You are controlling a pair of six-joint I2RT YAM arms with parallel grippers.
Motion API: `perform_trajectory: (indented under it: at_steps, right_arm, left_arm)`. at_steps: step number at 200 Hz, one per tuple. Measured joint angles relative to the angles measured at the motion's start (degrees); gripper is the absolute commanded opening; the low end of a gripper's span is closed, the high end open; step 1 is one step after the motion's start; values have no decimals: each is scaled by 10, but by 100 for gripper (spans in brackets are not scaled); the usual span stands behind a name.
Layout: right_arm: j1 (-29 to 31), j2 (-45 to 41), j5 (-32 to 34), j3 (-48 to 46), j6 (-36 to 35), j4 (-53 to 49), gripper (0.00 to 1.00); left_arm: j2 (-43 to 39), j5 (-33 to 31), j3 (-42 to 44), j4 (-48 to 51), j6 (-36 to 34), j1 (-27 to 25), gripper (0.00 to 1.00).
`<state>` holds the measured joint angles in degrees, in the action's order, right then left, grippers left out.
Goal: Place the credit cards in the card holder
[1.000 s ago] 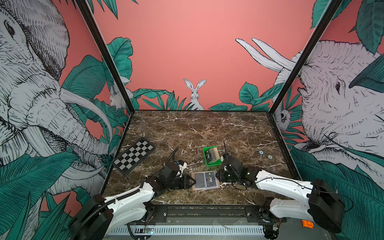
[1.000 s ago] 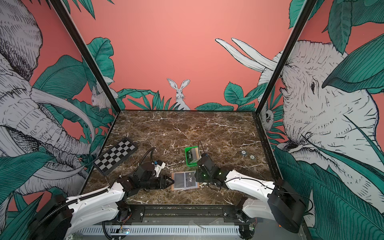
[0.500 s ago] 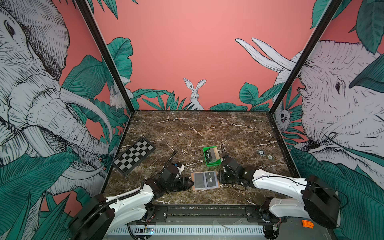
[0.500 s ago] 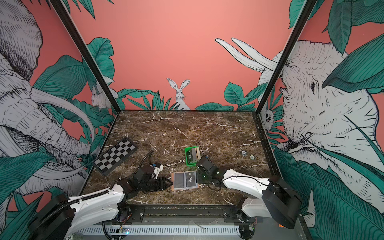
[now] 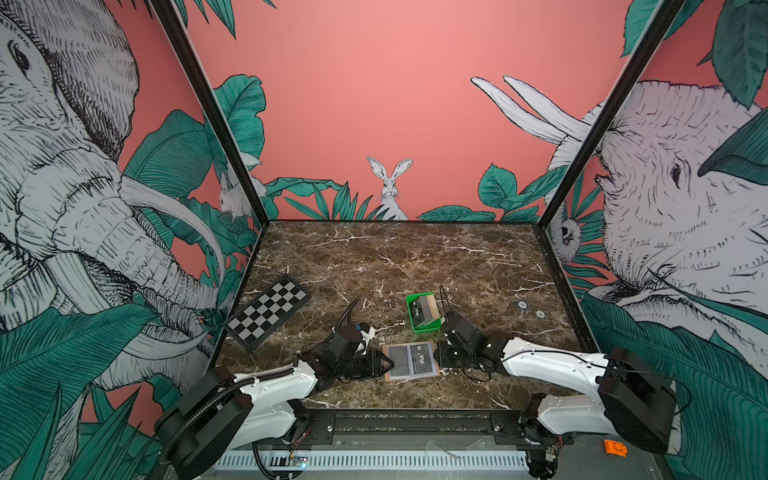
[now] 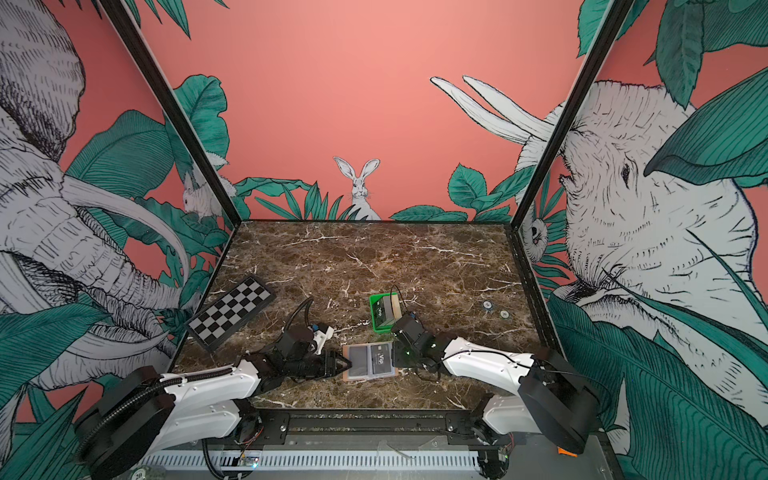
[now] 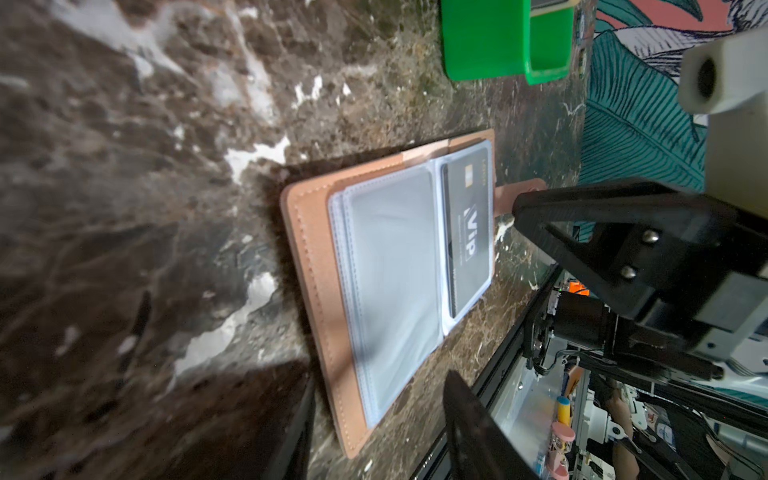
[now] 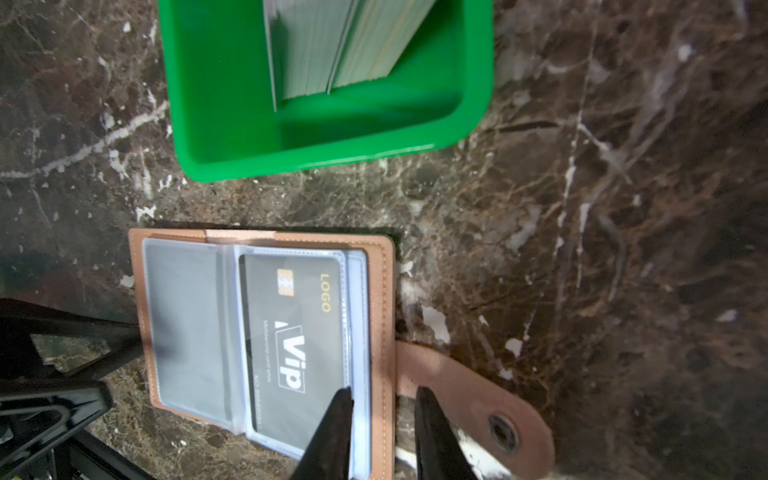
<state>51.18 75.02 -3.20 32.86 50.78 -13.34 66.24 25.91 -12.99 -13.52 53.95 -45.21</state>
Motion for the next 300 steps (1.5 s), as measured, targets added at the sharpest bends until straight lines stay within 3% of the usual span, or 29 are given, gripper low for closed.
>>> perform_trajectory:
  at_steps: [108,145,228,300]
  right_arm:
    - [0,27,-2,0,2,13,19]
    - [0,33,-2,0,2,18,12]
    - [1,30,7,-7,10,28,10]
    - [4,30,10,-10,14,34,10]
  left_arm:
    - [25,16,-4,-23,2,0,52]
    - [35,22,-5,-36,7,0,51]
    - [-5,21,-26,6,16,0,51]
    - [27,10,-76,-4,31,-48,51]
